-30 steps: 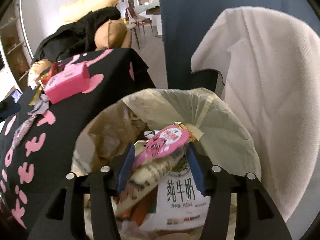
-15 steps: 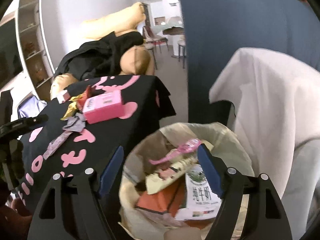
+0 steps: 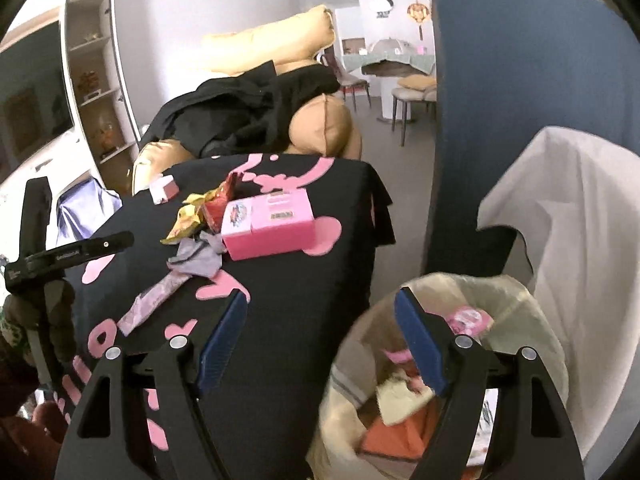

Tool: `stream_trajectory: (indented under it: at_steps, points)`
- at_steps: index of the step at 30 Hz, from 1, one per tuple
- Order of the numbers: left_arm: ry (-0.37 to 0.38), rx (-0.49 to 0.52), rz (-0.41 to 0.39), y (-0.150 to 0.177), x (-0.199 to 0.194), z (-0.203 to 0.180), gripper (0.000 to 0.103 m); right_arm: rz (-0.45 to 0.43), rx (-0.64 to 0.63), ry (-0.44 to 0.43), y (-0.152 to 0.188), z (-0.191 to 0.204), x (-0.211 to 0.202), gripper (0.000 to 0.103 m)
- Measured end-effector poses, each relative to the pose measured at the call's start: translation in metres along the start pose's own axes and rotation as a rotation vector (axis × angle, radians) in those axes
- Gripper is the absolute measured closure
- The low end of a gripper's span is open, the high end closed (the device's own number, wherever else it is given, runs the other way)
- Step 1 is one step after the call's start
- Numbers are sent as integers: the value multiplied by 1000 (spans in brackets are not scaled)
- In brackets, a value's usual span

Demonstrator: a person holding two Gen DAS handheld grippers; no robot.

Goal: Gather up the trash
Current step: 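Grasp the pink-and-yellow cookie packet with the left gripper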

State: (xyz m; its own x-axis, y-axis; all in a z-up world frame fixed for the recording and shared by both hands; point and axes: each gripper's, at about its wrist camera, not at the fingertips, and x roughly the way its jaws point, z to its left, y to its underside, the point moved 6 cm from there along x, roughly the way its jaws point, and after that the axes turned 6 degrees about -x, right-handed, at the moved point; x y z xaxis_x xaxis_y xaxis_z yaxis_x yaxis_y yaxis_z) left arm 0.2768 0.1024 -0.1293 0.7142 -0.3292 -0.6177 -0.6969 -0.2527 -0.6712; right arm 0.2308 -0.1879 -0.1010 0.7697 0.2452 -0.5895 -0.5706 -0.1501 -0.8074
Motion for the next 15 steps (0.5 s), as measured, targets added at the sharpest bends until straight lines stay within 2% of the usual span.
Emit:
stream_trajectory:
  at_steps: [6, 8, 11, 15]
  points:
    - [52, -47, -12, -51, 38, -12, 45, -26, -18, 60, -24, 11, 28, 31]
    - [57, -66, -16, -68, 58, -15, 40, -27, -25, 68, -30, 14, 38, 31]
    - [24, -94, 26, -84, 98, -13, 40, -14, -32, 66, -36, 15, 52, 31]
    - [-54, -67, 91, -92, 140, -8, 40, 25, -23, 61, -41, 11, 71, 31]
